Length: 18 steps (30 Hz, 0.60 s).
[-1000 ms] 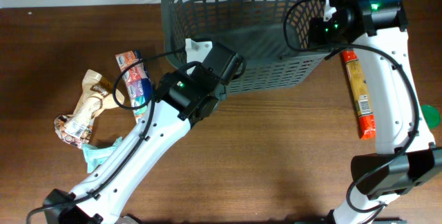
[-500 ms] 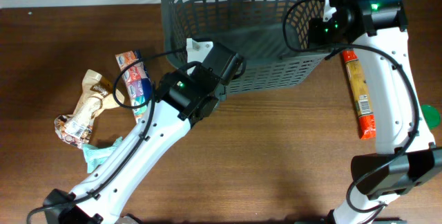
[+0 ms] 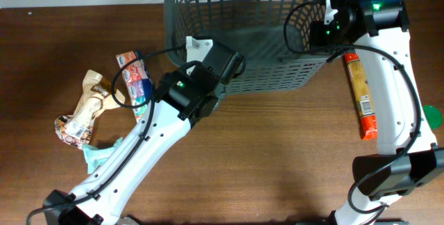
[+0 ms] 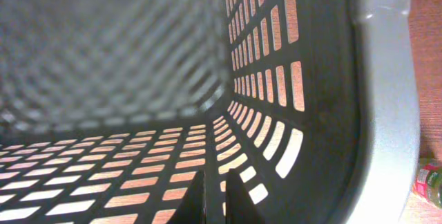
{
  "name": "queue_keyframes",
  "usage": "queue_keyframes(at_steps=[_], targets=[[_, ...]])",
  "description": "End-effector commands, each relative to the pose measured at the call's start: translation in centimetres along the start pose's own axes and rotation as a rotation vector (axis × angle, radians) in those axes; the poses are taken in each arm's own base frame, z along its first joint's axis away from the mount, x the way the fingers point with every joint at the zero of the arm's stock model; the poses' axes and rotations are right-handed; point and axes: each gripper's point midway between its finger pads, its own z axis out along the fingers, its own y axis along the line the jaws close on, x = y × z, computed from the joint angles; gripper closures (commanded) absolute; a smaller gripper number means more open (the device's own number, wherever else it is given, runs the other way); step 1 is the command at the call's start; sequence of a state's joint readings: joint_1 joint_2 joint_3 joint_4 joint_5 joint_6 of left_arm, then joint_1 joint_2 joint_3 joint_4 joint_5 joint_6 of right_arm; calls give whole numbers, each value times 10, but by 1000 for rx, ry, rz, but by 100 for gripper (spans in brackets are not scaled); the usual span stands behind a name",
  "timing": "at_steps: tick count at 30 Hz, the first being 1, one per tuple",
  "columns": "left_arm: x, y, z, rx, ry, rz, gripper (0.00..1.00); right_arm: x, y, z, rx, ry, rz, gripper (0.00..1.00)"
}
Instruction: Pack container
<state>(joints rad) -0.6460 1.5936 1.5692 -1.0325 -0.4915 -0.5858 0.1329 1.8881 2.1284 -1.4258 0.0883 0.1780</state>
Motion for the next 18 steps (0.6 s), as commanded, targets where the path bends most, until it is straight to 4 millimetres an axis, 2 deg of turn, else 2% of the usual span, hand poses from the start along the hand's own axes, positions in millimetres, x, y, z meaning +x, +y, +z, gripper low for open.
queue_keyframes(at_steps=[1,11,14,18], targets=[[-13,8,-3,-23,-38,-6,98,0,3,-7,-10,-10,-13,96],[-12,7,-3,-16,-29,10,98,-7,4,-12,-16,-41,-11,96],[-12,7,-3,-16,-30,10,98,-16,5,-23,-23,-84,-7,96],[-12,8,-5,-16,-30,10,98,-32,5,-49,-40,-170,1,96]])
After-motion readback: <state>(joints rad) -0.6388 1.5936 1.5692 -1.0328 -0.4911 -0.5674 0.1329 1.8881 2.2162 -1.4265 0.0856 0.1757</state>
